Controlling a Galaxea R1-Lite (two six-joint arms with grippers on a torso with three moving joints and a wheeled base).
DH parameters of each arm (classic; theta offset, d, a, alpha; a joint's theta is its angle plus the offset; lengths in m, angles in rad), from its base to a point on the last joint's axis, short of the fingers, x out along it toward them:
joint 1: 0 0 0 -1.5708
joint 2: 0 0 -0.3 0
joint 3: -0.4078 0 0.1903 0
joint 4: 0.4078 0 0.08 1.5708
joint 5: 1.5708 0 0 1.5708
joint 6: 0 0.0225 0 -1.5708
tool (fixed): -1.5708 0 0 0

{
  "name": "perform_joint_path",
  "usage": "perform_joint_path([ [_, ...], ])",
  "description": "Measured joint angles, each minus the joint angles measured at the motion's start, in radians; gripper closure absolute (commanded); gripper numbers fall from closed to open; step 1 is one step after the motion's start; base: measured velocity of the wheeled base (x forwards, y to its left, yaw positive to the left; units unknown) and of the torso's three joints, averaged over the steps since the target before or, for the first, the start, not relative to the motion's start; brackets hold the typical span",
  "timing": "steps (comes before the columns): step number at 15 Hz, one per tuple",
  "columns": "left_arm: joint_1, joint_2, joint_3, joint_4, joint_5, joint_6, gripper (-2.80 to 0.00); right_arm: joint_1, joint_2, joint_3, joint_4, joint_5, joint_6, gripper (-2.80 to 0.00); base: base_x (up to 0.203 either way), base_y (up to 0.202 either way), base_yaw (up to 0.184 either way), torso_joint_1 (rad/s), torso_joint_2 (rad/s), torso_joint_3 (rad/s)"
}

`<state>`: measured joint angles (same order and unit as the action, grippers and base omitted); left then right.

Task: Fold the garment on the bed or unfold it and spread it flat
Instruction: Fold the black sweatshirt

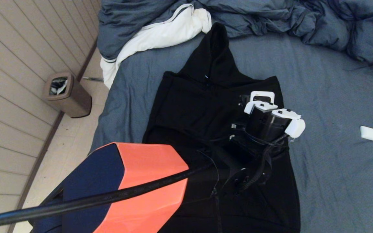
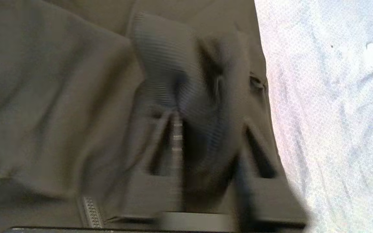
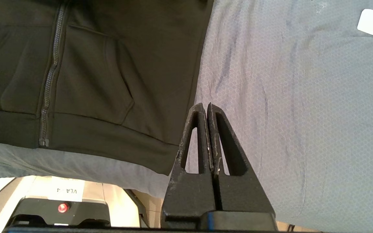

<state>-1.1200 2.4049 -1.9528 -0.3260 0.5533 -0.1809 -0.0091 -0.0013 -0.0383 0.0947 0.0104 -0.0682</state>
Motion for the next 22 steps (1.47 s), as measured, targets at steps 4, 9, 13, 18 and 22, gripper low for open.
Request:
perform_joint_path([
  [4, 0.000, 0.000, 0.000, 0.001, -0.003, 0.003, -2.80, 0.000, 0.000, 0.000, 0.000, 0.000, 0.000, 0.00, 0.000, 0.000, 0.000, 0.000, 0.00, 0.000],
  [9, -0.003, -0.046, 0.001, 0.009, -0.002, 0.025, -2.80, 0.000, 0.000, 0.000, 0.000, 0.000, 0.000, 0.00, 0.000, 0.000, 0.000, 0.000, 0.00, 0.000],
  [13, 0.003, -0.140, 0.008, 0.058, 0.042, 0.009, 0.00, 0.000, 0.000, 0.000, 0.000, 0.000, 0.000, 0.00, 0.000, 0.000, 0.000, 0.000, 0.00, 0.000],
  [18, 0.093, -0.313, 0.113, 0.179, 0.064, -0.050, 0.00, 0.000, 0.000, 0.000, 0.000, 0.000, 0.000, 0.00, 0.000, 0.000, 0.000, 0.000, 0.00, 0.000],
  [22, 0.207, -0.520, 0.267, 0.285, -0.012, -0.080, 0.00, 0.000, 0.000, 0.000, 0.000, 0.000, 0.000, 0.00, 0.000, 0.000, 0.000, 0.000, 0.00, 0.000],
])
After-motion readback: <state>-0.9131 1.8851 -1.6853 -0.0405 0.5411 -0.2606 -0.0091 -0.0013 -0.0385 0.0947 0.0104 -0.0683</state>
